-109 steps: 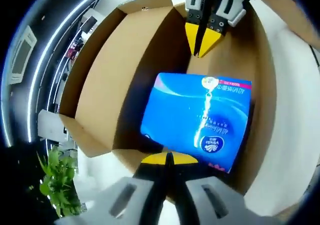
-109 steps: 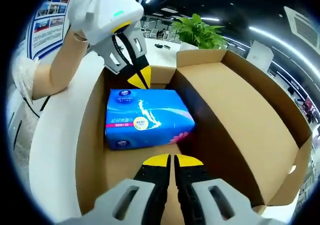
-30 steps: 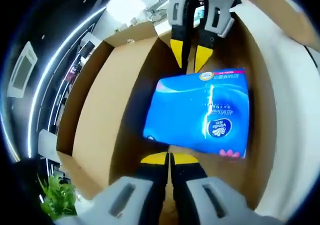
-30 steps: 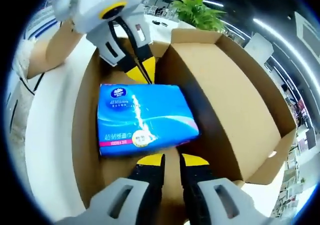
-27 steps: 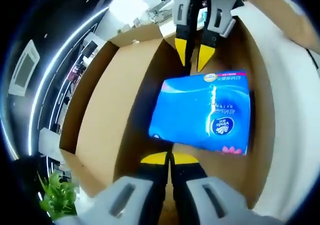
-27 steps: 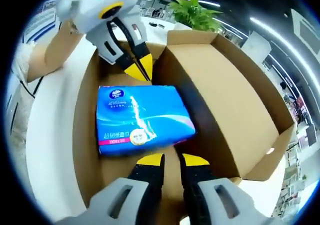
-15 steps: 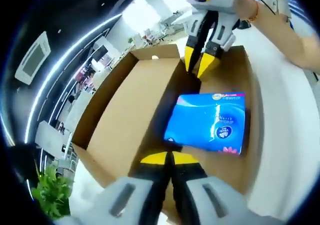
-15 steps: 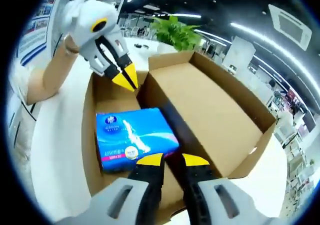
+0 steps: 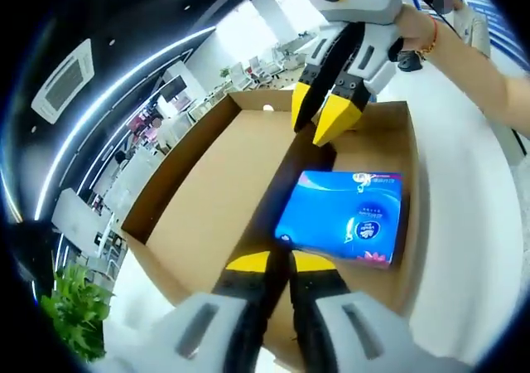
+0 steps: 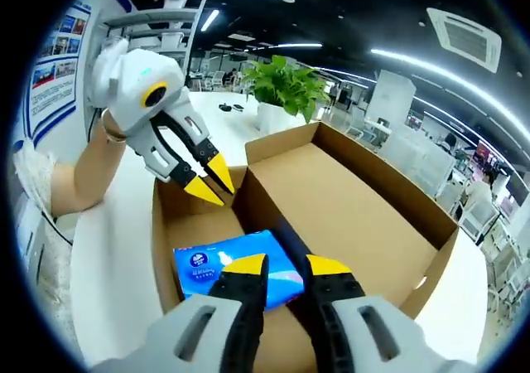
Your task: Operate the shoe box by opening the lid, removing the specified soft item, and placing it in the target area until the item is outside and the box remains undamaged.
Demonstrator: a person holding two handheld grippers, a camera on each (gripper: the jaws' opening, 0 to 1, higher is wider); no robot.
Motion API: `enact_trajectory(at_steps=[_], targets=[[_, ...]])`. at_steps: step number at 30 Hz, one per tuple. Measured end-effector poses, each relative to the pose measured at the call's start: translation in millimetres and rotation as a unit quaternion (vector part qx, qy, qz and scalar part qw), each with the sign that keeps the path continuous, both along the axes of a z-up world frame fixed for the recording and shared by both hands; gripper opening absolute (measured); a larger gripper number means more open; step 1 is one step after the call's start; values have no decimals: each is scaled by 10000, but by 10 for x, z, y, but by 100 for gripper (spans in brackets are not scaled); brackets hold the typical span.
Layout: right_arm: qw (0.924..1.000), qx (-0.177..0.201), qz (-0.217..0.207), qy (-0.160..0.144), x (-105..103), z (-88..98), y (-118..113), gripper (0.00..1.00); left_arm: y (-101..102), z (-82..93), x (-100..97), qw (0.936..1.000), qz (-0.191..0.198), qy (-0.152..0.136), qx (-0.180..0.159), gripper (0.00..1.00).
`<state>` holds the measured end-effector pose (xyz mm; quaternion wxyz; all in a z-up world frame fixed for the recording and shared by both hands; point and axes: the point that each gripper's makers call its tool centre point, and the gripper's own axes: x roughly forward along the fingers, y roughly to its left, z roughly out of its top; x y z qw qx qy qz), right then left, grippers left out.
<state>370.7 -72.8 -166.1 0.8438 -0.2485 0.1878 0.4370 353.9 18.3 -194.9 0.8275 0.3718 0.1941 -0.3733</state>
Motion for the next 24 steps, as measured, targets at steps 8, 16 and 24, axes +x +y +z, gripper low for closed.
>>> enact_trajectory(at_steps=[8,16,24], targets=[[9974,-18,-423,591,-13,34,73,18,-3,146,-130,9993,-139,64,-331,12],[9895,-324,-816,1149,25,-70,73,23,110,304,-187,9981,-160,22,-588,13],[9731,-644,-1236,1832,-12,-231,160,52,116,386,-259,9976,-225,-111,-638,13]])
